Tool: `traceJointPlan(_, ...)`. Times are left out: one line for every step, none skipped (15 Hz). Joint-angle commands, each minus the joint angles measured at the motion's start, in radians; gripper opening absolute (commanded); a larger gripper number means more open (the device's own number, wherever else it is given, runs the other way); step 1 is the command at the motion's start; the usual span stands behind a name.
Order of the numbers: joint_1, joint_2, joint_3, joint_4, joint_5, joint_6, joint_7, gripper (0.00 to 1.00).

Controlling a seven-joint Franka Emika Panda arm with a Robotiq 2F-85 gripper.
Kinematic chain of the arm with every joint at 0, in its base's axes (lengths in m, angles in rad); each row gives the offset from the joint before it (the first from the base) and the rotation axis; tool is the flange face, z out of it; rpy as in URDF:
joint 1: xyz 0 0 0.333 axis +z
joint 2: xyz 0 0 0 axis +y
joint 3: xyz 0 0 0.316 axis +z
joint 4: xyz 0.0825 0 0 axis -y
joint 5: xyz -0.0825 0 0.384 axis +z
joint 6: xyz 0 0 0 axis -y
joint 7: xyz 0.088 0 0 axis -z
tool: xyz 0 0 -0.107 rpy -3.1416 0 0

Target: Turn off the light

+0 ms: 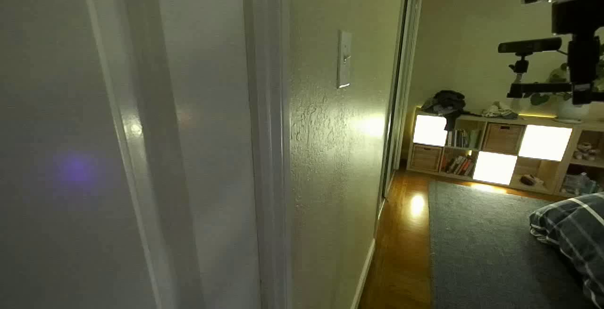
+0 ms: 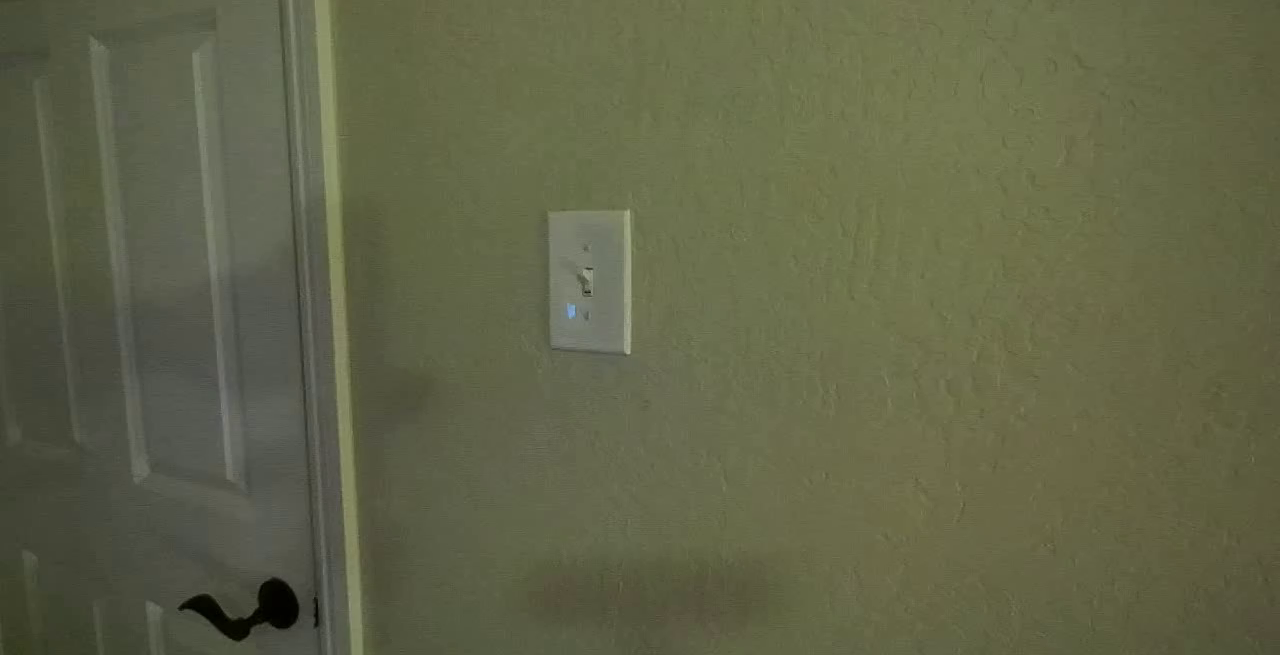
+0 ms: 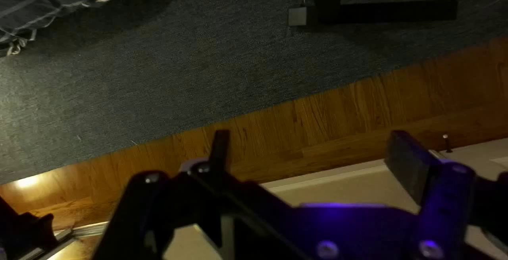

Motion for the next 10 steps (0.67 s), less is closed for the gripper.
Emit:
traceJointPlan(0.019,0.0,-0.016,0.002,-0.006,-0.004,0.006,1.0)
traceJointPlan(0.019,0.0,-0.016,0.002,-0.006,-0.004,0.006,1.0)
traceJointPlan(0.019,0.0,-0.016,0.002,-0.006,-0.004,0.006,1.0)
traceJointPlan(0.019,0.0,-0.016,0.002,-0.006,-0.004,0.006,1.0)
traceJointPlan(0.019,0.0,-0.016,0.002,-0.006,-0.004,0.006,1.0)
traceJointPlan(0.019,0.0,-0.016,0.002,-0.006,-0.004,0.006,1.0)
traceJointPlan(0.019,0.0,-0.016,0.002,-0.006,-0.004,0.006,1.0)
traceJointPlan(0.023,0.004,-0.017,0.002,-0.001,0.001,0.004,1.0)
traceJointPlan(0.027,0.007,-0.019,0.002,0.004,0.007,0.0,1.0)
traceJointPlan(0.032,0.014,-0.02,0.006,0.013,0.015,-0.001,1.0)
